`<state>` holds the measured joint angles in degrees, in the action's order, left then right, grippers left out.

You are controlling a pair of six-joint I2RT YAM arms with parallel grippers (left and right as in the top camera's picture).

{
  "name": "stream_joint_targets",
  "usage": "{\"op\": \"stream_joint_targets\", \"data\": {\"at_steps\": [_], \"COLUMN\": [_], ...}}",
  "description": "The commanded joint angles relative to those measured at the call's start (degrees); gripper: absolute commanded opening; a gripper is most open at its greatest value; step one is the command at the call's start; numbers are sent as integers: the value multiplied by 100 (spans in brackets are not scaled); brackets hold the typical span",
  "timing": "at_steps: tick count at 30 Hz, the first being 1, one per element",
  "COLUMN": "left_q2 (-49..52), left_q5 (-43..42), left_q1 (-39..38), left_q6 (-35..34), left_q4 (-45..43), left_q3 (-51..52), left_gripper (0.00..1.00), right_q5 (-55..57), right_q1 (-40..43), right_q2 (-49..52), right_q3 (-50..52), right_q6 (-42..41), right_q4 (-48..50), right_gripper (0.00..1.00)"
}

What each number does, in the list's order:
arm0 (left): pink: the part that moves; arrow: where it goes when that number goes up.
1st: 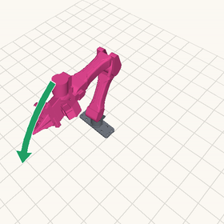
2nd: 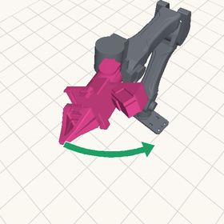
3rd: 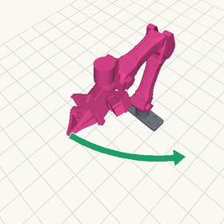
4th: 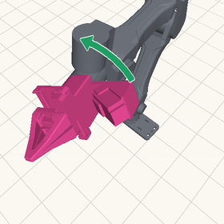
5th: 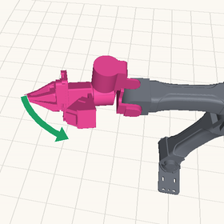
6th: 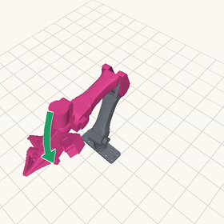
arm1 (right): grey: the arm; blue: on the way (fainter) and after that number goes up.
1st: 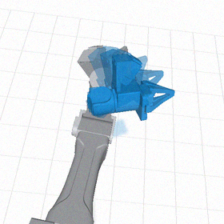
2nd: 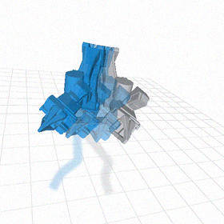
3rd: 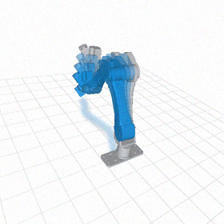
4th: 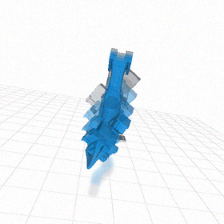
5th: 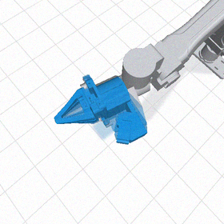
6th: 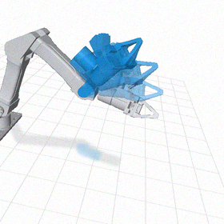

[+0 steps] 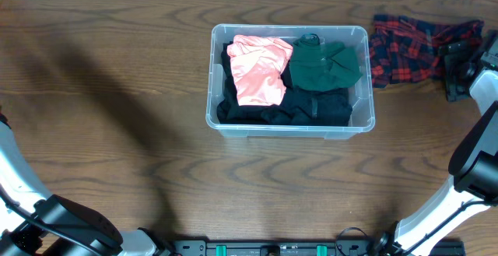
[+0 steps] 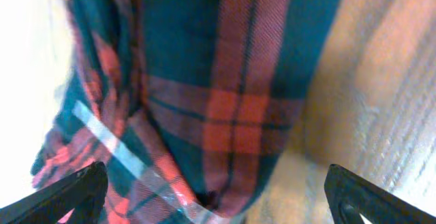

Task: Pack container
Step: 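Lower the right gripper and grasp the red plaid shirt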

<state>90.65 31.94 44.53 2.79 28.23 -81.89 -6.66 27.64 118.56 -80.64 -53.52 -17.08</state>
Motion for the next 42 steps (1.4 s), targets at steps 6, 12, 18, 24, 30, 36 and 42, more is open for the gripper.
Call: {"op": "stream_joint_targets", "data": {"at_steps": [6, 12, 18, 24, 30, 36, 42], "left_q2": [-63, -63, -63, -63, -63, -63, -63], "left_q5": [85, 85, 87, 85, 87, 85, 85], "left_q1": [17, 17, 20, 17, 17, 17, 17], "left_q6": [-33, -33, -33, -33, -33, -33, -33], "left_q4": [2, 2, 2, 2, 2, 2, 2], "left_q3": [68, 68, 68, 68, 68, 68, 68], "left_gripper": [98, 98, 98, 98, 98, 98, 98], "right_q5": [-2, -232, -238, -240, -240, -313, -435], "right_q1": [46, 46, 52, 52, 52, 55, 52], "right_q2": [245, 387, 387, 387, 387, 387, 367], "right_q3": [50, 50, 50, 50, 50, 50, 42], "right_q6": [-479, -501, -501, -518, -516, -474, -407], "right_q4": [4, -2, 13, 20, 46, 273, 490], "right_gripper": [99, 99, 77, 57, 39, 24, 1]}}
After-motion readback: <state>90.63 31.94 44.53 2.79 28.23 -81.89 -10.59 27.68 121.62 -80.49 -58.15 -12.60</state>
